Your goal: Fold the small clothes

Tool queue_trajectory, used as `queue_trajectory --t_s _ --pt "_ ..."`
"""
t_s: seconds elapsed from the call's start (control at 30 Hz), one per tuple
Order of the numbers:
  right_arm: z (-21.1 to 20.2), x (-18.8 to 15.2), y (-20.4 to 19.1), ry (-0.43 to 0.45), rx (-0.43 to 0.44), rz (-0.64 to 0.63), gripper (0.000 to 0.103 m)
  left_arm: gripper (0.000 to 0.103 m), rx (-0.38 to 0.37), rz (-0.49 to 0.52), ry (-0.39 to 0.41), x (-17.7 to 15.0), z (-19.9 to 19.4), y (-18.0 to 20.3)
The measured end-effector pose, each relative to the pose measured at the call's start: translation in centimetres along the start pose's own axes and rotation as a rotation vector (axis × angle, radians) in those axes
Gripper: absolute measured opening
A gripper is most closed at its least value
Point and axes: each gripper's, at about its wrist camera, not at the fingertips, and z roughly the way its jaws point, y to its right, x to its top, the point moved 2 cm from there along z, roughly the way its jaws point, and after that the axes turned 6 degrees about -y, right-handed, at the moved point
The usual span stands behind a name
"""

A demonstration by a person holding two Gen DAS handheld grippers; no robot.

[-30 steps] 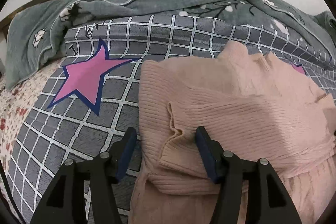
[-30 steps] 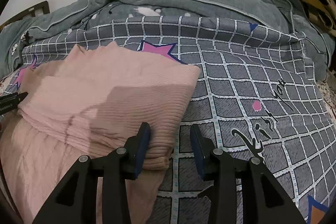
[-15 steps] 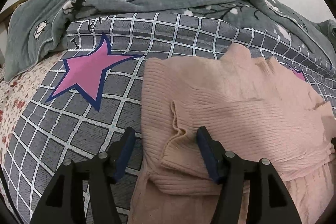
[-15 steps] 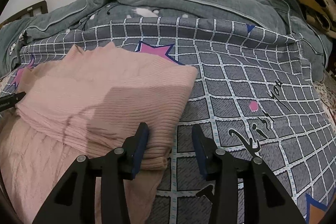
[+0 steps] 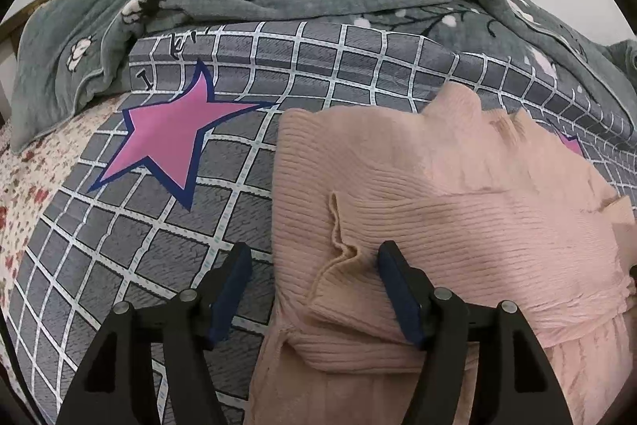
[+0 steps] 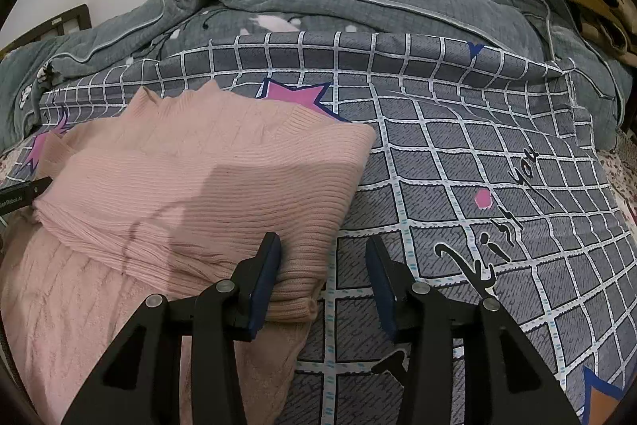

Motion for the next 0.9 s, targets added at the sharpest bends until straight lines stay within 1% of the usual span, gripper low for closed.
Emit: queue_trajectory --t_s 0.17,0.27,0.37,0.5,0.6,0.77,0.83,0.9 --pt "0.0 0.0 -0.1 0.000 -0.014 -0.007 0.045 0.066 0.006 0.003 0.000 0.0 0.1 -0.1" --pt "-0.1 -0.1 -0.1 0.001 -0.017 -0.005 0.046 0.069 0.015 0.001 -0.002 0.1 0.1 -0.2" --pt "-0.3 -0.1 0.1 0.010 -0.010 0.004 0.047 0.071 -0.002 -0.018 -0.009 0.2 0.1 -0.6" --pt "-0.7 -0.1 0.5 0.021 -0.001 0.027 0.052 0.075 -0.004 -0.029 -0.014 0.2 0.0 -0.6" --pt "-1.0 -0.1 0.6 0.032 -0.004 0.038 0.054 0.075 -0.008 -0.036 -0.015 0.2 -0.3 -0.6" --pt "-2.6 -0.5 0.9 0.029 0.018 0.053 0.054 0.077 -0.045 -0.051 -0.030 0.2 -0.7 -0.9" --pt "-3.6 -1.4 0.9 0.022 0.028 0.066 0.054 0.078 -0.055 -0.052 -0.032 0.0 -1.0 -1.3" --pt "-5.0 -2.6 0.6 0.032 0.019 0.065 0.054 0.078 -0.054 -0.051 -0.026 -0.3 -1.5 -1.7"
